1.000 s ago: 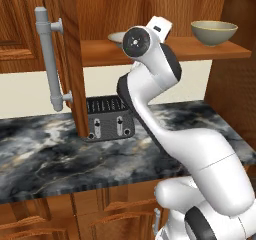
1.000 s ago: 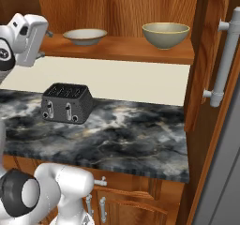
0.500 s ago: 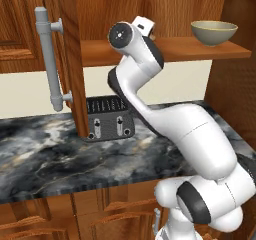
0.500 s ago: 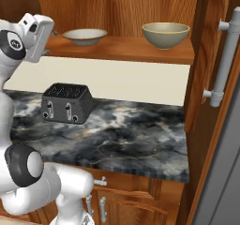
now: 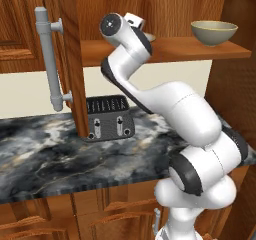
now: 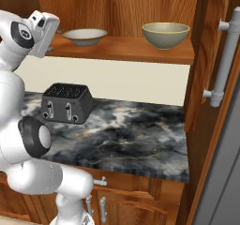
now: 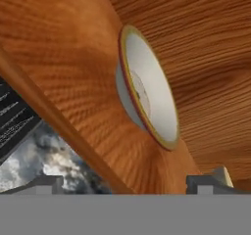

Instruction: Pick up the bowls from the cabinet and place each bowl in front of a stool on the dining counter.

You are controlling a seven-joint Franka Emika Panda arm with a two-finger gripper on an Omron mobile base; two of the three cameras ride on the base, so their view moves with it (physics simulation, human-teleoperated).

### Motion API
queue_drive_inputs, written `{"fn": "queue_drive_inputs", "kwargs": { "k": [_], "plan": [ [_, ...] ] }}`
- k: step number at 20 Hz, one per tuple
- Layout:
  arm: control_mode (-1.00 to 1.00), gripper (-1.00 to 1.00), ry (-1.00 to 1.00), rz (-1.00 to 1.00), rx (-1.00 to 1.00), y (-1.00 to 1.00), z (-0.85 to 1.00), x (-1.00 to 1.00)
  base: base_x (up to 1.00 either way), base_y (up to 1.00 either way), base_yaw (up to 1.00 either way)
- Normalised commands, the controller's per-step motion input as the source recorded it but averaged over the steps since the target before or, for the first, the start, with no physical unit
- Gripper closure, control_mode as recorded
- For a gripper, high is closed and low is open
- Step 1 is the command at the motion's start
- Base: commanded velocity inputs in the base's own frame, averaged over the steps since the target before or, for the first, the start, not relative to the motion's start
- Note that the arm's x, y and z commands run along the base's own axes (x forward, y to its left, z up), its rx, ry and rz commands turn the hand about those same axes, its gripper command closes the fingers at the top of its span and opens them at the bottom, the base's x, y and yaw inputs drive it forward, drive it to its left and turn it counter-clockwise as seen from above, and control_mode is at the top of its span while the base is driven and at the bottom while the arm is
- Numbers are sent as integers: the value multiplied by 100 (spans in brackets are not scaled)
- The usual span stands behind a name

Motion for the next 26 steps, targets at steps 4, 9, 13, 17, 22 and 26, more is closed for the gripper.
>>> {"fn": "queue_drive_inputs", "kwargs": {
  "k": [4,9,13,17,22,26],
  "plan": [
    [-100,-100,5,0,0,0,-9,59,0,0,0],
    [-100,-100,0,0,0,0,0,41,0,0,0],
    [-100,-100,3,0,0,0,-1,39,0,0,0],
    [-100,-100,4,0,0,0,-6,42,0,0,0],
    [-100,-100,4,0,0,0,-10,37,0,0,0],
    [-100,-100,6,0,0,0,-11,30,0,0,0]
  ]
}}
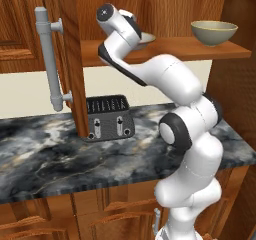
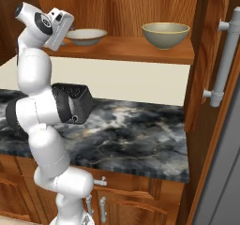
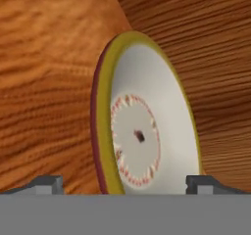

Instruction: Pick up the bowls from the cabinet and place each bowl in front of a stool on the dining counter.

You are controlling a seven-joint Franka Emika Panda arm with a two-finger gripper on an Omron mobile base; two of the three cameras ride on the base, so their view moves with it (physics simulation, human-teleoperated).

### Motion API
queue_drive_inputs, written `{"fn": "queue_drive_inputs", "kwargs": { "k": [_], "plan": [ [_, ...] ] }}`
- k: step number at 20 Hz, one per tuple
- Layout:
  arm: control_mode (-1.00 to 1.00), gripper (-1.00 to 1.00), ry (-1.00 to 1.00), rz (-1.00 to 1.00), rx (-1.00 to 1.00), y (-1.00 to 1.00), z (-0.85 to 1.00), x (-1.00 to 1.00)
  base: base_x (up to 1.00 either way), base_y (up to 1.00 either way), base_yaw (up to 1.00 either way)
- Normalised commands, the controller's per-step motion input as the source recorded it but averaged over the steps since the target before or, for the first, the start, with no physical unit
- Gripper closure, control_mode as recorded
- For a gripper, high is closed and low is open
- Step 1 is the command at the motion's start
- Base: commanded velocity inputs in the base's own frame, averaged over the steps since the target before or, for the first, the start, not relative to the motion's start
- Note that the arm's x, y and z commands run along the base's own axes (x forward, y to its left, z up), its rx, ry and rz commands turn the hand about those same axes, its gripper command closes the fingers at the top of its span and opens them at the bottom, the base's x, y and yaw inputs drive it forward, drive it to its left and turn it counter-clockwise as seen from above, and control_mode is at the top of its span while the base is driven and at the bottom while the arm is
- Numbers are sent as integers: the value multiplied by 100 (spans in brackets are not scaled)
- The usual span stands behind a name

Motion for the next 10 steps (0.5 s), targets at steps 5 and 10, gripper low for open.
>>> {"fn": "queue_drive_inputs", "kwargs": {
  "k": [5,10],
  "plan": [
    [-100,-100,5,0,0,0,-19,29,0,0,0],
    [-100,-100,7,0,0,0,-24,21,0,0,0]
  ]
}}
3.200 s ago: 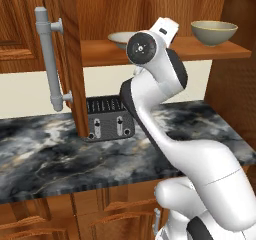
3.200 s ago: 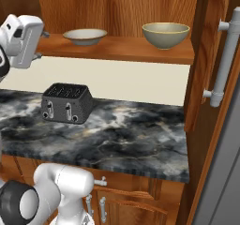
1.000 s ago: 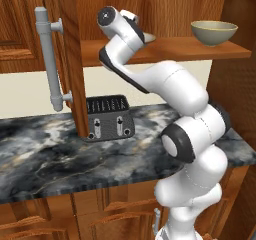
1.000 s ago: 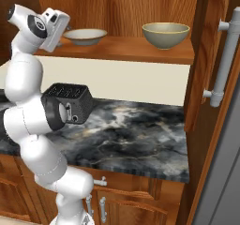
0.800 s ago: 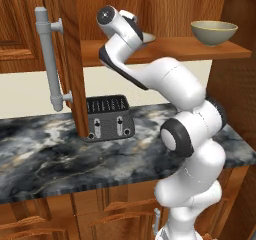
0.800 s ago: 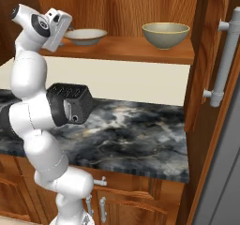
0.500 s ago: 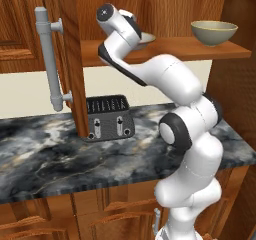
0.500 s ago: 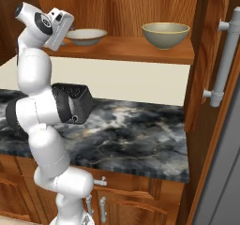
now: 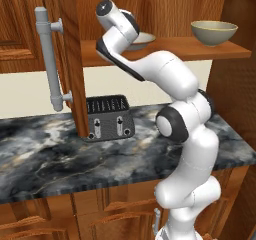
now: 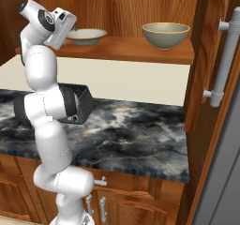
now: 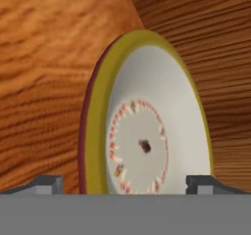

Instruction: Pick up the bowls from the cabinet and place each bowl in front of a stool on the dining counter.

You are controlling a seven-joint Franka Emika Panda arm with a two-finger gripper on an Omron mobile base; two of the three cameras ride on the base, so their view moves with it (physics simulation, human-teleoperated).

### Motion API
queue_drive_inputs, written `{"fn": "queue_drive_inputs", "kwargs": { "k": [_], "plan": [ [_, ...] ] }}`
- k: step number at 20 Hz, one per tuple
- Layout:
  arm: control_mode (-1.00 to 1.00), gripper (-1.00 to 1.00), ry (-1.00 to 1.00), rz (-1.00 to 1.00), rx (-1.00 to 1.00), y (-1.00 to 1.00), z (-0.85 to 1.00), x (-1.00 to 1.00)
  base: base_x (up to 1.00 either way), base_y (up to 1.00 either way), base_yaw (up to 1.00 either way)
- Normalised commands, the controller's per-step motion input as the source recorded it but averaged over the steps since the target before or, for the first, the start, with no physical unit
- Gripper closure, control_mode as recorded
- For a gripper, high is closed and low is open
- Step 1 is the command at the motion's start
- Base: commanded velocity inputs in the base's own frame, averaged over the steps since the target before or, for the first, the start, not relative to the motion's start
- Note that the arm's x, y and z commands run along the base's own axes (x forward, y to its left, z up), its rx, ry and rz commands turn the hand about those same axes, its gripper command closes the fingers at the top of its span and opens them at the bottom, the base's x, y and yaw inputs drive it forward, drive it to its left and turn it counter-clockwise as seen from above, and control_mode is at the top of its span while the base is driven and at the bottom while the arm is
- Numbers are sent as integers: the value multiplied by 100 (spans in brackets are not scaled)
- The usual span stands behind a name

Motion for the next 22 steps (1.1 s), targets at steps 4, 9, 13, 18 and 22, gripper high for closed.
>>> {"fn": "queue_drive_inputs", "kwargs": {
  "k": [4,9,13,18,22],
  "plan": [
    [-100,-100,11,0,0,0,-30,8,0,0,0],
    [-100,-100,8,0,0,0,-16,0,0,0,0],
    [-100,100,5,0,0,2,-16,0,0,0,0],
    [-100,100,1,0,0,1,-7,2,0,0,0],
    [-100,100,0,0,0,0,-6,3,0,0,0]
  ]
}}
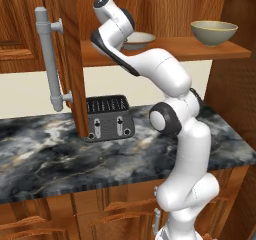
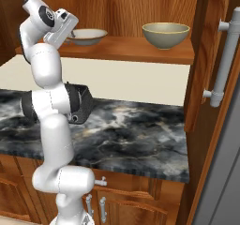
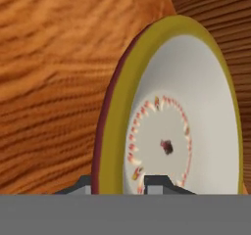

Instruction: Pick up the bowls from the cabinet and place each bowl in front of a stool on the dining counter.

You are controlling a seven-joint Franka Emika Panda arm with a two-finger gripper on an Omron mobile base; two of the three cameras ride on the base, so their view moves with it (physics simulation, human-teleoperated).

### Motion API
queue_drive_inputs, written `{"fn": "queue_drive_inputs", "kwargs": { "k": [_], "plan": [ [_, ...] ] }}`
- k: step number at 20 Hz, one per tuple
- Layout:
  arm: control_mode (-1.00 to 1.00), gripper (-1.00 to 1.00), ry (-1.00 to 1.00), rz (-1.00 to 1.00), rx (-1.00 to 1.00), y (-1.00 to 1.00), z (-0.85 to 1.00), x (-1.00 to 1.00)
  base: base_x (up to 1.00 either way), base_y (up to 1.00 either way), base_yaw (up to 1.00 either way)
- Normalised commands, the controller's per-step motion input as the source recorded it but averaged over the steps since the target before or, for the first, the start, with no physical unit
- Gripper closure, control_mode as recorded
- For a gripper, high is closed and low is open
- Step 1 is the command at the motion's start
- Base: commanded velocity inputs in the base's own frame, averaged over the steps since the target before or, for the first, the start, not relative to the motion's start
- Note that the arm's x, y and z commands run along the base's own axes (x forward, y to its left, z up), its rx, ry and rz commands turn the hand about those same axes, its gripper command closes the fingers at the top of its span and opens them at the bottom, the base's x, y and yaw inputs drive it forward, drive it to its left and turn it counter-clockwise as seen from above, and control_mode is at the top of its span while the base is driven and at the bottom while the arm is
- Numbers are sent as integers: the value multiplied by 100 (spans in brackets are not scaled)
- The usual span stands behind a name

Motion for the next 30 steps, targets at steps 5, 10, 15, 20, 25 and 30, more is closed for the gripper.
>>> {"fn": "queue_drive_inputs", "kwargs": {
  "k": [5,10,15,20,25,30],
  "plan": [
    [-100,100,0,0,0,1,0,1,0,0,0],
    [-100,100,-5,0,0,0,0,-5,0,0,0],
    [-100,100,-16,0,0,0,0,-24,0,0,0],
    [-100,100,-12,0,0,0,-1,-21,0,0,0],
    [-100,100,-11,0,-5,-5,-3,-28,0,0,0],
    [-100,100,-7,1,-9,-41,0,-75,0,0,0]
  ]
}}
